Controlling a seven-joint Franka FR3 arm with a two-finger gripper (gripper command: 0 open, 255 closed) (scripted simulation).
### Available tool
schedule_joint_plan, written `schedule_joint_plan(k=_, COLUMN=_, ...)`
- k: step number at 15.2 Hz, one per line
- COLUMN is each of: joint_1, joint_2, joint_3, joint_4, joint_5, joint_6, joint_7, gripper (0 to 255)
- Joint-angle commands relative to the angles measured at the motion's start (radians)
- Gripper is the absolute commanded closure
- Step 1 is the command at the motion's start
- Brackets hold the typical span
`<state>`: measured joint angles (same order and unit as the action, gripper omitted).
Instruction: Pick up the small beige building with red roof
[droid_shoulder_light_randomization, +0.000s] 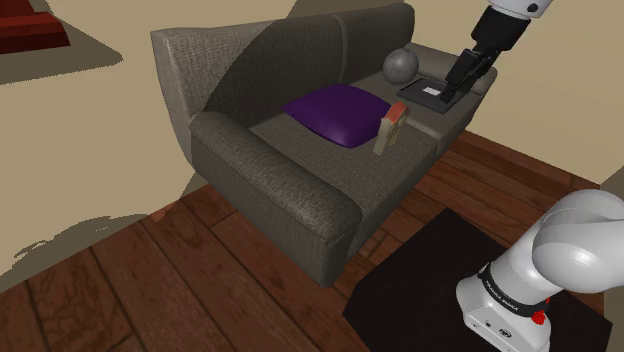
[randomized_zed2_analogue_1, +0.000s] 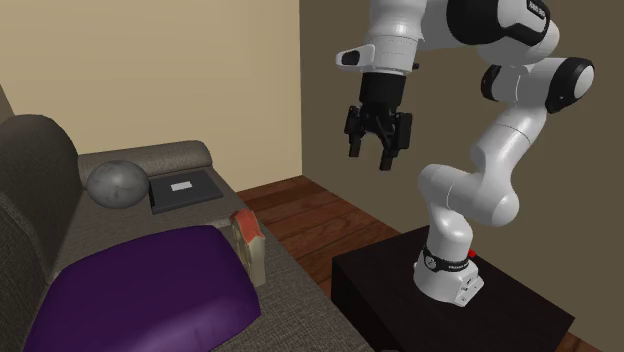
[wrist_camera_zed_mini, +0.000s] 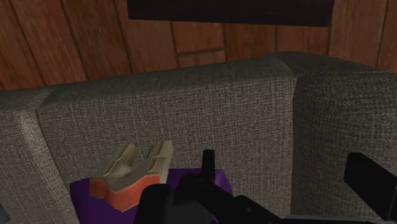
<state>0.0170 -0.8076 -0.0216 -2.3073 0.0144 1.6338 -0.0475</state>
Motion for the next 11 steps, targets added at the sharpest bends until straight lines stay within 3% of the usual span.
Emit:
schedule_joint_plan(k=1, joint_1=0.000, joint_2=0.000, joint_3=0.000, joint_4=0.000, joint_5=0.000, joint_6=0.000, joint_7=0.000, gripper=0)
schedule_joint_plan(k=11, joint_1=-0.126, joint_2=0.290, joint_3=0.049, joint_4=-0.005, joint_5=0.032, joint_6=0.301, joint_7=0.335, gripper=0)
